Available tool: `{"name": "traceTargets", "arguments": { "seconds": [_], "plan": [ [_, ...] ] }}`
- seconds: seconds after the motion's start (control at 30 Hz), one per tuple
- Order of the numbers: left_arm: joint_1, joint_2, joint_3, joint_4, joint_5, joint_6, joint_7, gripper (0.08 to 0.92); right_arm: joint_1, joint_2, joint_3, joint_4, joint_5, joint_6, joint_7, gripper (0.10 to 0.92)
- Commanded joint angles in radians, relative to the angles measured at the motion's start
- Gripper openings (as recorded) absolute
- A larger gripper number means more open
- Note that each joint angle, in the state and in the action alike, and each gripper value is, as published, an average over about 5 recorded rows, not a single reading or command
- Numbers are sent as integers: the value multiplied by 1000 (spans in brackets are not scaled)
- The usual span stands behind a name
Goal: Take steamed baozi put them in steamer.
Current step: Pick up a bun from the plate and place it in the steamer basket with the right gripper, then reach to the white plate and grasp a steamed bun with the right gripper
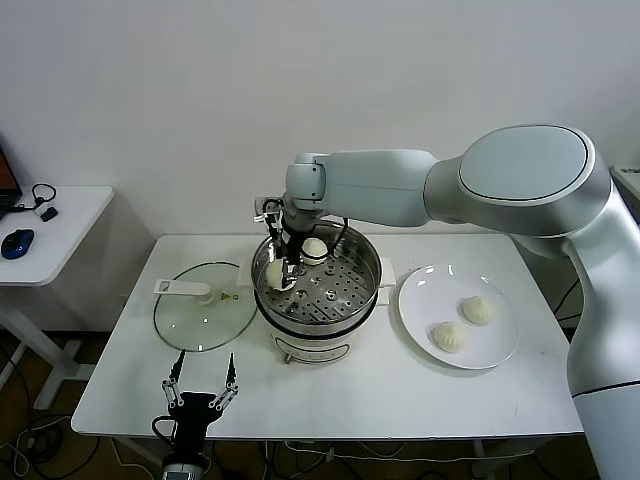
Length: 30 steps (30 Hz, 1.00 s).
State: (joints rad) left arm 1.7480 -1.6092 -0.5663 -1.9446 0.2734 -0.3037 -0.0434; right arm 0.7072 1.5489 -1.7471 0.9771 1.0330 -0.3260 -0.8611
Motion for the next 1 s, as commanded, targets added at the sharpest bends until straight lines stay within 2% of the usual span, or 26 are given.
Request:
{"name": "traceTargets", "arguments": {
  "seconds": [0.03,0.13,0.23,0.7,1.0],
  "plan": [
    [1,-49,1,-2,0,1,0,823,-4,-1,4,-4,-5,0,0,750],
    [3,-49,3,-4,1,1,0,823,11,-15,4,6,-3,1,-7,805],
    [4,-49,6,-4,3,2,0,823,32,-38,3,26,-2,5,-17,820],
    [14,-49,10,-1,14,-1,-3,823,200,-185,-60,141,-15,44,-104,823],
    [14,-49,8,6,16,-4,-4,823,323,-356,-93,273,-64,66,-151,823]
  ]
}}
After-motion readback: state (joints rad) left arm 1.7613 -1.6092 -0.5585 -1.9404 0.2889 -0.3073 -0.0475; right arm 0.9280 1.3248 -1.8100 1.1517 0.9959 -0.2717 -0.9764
